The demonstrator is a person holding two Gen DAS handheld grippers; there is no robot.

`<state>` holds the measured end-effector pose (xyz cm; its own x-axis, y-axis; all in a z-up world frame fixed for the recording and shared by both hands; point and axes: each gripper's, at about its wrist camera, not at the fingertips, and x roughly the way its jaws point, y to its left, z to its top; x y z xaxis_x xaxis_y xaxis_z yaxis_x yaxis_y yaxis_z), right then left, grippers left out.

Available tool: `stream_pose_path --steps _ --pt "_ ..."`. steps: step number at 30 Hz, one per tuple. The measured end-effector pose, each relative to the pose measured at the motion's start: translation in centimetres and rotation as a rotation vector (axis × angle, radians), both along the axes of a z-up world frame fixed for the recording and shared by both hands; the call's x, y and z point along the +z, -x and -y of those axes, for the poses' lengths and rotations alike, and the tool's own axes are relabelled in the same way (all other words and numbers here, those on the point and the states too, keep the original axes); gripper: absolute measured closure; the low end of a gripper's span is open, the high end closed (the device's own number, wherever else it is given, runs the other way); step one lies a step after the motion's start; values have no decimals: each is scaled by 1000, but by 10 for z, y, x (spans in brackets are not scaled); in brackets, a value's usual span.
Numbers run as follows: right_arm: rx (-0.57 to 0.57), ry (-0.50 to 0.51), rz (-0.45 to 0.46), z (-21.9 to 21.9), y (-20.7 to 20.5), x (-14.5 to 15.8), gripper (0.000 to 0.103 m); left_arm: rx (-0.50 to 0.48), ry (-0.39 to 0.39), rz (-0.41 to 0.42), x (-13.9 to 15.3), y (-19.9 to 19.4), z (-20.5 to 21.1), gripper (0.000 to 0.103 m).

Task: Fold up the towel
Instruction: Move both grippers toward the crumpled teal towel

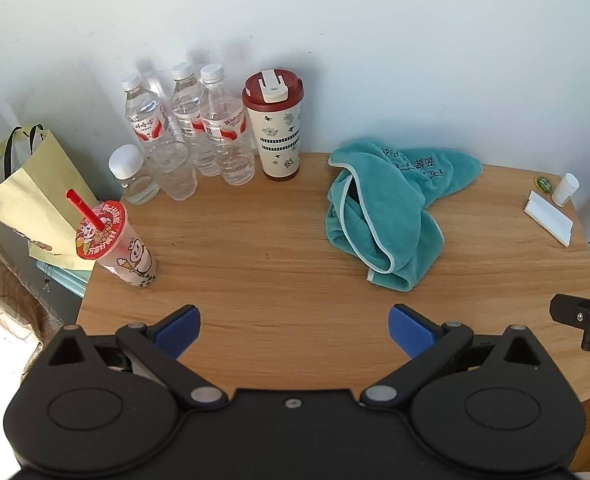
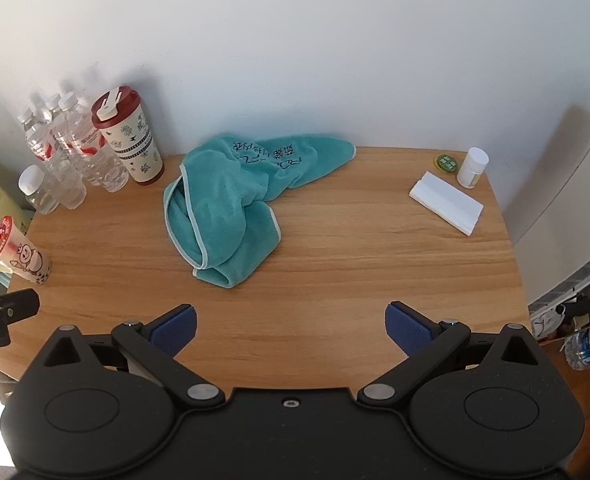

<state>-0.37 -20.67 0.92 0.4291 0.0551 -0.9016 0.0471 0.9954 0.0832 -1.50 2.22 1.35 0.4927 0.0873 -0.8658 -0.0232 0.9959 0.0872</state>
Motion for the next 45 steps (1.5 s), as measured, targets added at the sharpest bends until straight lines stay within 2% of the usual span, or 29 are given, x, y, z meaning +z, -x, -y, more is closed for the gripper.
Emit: stream_pose_path --steps 10,26,30,34,36,39,43,45 --pt "4 -5 -8 -9 -5 -1 1 -12 3 -3 -1 -5 -3 0" --pt "-34 -5 3 1 -7 -2 1 -19 4 -14 -5 -15 0 0" --pt "-46 11 -28 2 -11 -10 1 -13 8 -37 -10 -18 -1 0" --pt "9 -27 -48 1 -16 -21 3 4 20 -58 -19 -23 -7 0" --pt "33 -29 -26 0 -20 -25 5 25 20 -52 -22 -26 -13 0" --pt "69 33 20 -7 -38 -34 7 40 35 -30 -33 -35 -22 0" --pt "134 59 80 -21 -66 -42 10 55 58 2 -48 -48 -35 0" --pt "147 65 92 -25 -75 -45 17 63 70 19 -56 -55 -41 0"
